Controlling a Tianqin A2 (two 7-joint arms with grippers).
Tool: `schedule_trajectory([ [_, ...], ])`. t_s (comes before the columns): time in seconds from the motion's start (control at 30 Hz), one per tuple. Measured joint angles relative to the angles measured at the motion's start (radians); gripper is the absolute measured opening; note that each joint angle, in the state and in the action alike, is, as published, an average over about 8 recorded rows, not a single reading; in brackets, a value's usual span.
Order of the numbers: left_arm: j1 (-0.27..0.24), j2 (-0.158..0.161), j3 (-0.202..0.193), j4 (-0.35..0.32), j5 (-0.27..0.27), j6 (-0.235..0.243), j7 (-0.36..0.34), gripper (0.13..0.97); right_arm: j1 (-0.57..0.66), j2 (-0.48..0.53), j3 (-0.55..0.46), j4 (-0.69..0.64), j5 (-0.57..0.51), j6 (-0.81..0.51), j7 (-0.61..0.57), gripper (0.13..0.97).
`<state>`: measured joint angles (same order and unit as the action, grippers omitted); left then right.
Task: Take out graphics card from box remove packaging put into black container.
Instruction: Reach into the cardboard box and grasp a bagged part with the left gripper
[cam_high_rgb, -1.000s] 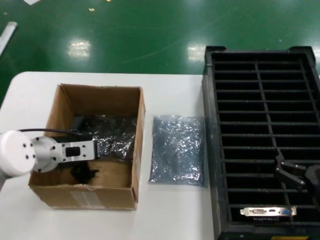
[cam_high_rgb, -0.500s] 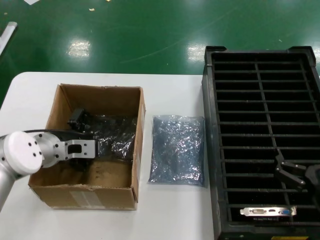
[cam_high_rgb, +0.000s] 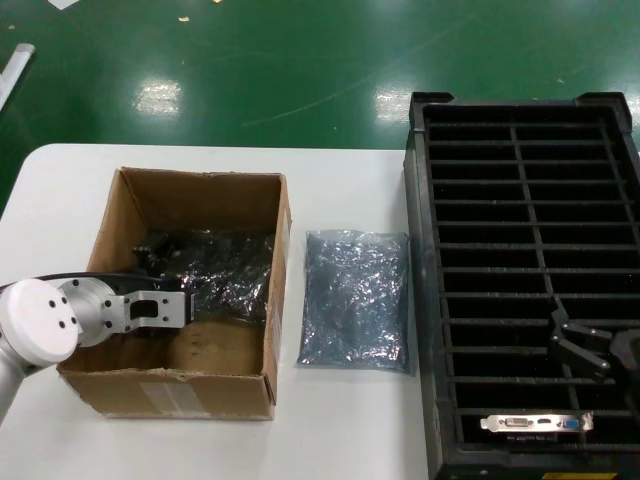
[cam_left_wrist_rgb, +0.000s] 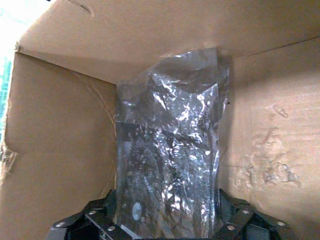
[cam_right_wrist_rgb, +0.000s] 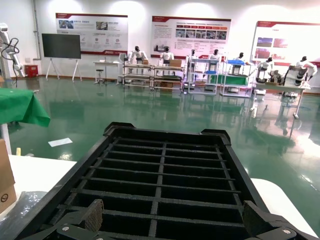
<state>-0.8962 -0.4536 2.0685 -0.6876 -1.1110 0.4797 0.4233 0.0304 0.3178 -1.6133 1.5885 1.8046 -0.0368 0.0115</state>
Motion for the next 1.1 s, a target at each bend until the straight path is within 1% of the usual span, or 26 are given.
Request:
schedule_trajectory([
  [0.07, 0.001, 0.0, -0.002, 0.0, -0.008, -0.006, 0.008, 0.728, 0.0, 0.0, 0.0, 0.0, 0.0, 0.0, 0.0, 0.966],
  [0.1, 0.002, -0.001, -0.002, -0.001, -0.011, -0.008, 0.011, 0.728, 0.0, 0.0, 0.0, 0.0, 0.0, 0.0, 0.0, 0.966],
  [0.37, 0.012, -0.006, -0.008, -0.024, -0.027, -0.027, 0.025, 0.519, 0.0, 0.0, 0.0, 0.0, 0.0, 0.0, 0.0, 0.966],
  [0.4, 0.014, -0.007, -0.009, -0.028, -0.028, -0.029, 0.025, 0.519, 0.0, 0.0, 0.0, 0.0, 0.0, 0.0, 0.0, 0.966],
  [0.67, 0.033, -0.016, -0.013, -0.07, -0.024, -0.035, 0.01, 0.327, 0.0, 0.0, 0.0, 0.0, 0.0, 0.0, 0.0, 0.966],
  [0.8, 0.043, -0.022, -0.013, -0.094, -0.013, -0.037, 0.0, 0.327, 0.0, 0.0, 0.0, 0.0, 0.0, 0.0, 0.0, 0.966],
  [1.07, 0.06, -0.036, -0.017, -0.149, 0.017, -0.044, -0.019, 0.202, 0.0, 0.0, 0.0, 0.0, 0.0, 0.0, 0.0, 0.966],
  [1.1, 0.063, -0.039, -0.018, -0.156, 0.021, -0.045, -0.021, 0.202, 0.0, 0.0, 0.0, 0.0, 0.0, 0.0, 0.0, 0.966],
])
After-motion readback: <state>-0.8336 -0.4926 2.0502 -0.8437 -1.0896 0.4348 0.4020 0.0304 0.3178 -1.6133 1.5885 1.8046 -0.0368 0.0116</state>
